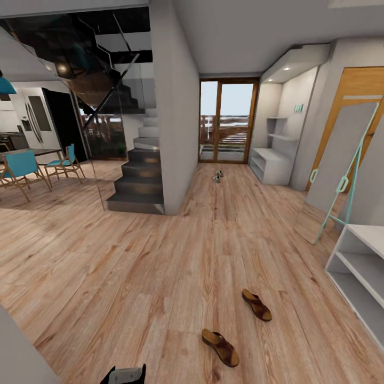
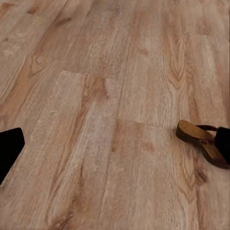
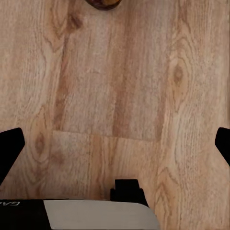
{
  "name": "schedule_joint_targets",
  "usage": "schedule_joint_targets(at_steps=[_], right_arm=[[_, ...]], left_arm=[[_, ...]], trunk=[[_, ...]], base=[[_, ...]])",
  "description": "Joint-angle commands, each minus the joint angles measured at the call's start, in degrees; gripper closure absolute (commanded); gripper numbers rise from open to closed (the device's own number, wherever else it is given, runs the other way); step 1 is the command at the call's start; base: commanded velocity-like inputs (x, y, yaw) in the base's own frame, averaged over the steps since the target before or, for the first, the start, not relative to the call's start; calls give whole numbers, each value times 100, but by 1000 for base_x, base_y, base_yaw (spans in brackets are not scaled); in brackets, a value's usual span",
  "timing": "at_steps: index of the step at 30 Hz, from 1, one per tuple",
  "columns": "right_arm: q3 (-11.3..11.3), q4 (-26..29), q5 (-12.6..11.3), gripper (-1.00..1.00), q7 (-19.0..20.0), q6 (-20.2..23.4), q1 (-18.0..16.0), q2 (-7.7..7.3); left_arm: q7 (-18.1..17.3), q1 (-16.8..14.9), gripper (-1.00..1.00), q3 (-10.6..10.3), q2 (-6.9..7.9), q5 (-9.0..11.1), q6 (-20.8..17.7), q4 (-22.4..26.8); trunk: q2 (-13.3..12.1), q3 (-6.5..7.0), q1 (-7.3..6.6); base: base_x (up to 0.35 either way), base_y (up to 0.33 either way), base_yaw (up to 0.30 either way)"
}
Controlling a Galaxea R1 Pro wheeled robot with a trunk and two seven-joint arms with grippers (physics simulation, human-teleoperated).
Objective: Pick up the two gym shoes and the two sandals from the corridor floor and place them onto the hallstand (shoe rack) in the corridor, making sure they are on the rack and not on the floor. Arrange them so the two gym shoes are next to each other and the two sandals are next to each other.
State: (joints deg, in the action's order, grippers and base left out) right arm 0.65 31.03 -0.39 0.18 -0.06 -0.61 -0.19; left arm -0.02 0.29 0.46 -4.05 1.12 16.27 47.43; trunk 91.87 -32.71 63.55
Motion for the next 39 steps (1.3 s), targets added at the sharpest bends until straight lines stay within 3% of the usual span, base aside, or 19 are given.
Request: schedule_joint_targets(at_steps=[1, 10, 27, 39], right_arm=[[8, 63, -5, -100, 1, -1, -1, 1], [10, 302, 5, -100, 2, 4, -1, 7], [-23, 669, 47, -100, 1, 27, -1, 5], [-30, 673, 47, -100, 42, 22, -1, -21]], left_arm=[[2, 1, -100, 3, -6, 11, 7, 90], [16, -3, -100, -1, -8, -6, 0, 862], [27, -3, -100, 7, 1, -23, -1, 958], [28, -3, -100, 7, -8, -24, -1, 961]], trunk=[[44, -21, 23], [405, -177, 220], [1087, -476, 594], [1568, -592, 857]], base=[[0, 0, 5], [0, 0, 1], [0, 0, 0], [0, 0, 0]])
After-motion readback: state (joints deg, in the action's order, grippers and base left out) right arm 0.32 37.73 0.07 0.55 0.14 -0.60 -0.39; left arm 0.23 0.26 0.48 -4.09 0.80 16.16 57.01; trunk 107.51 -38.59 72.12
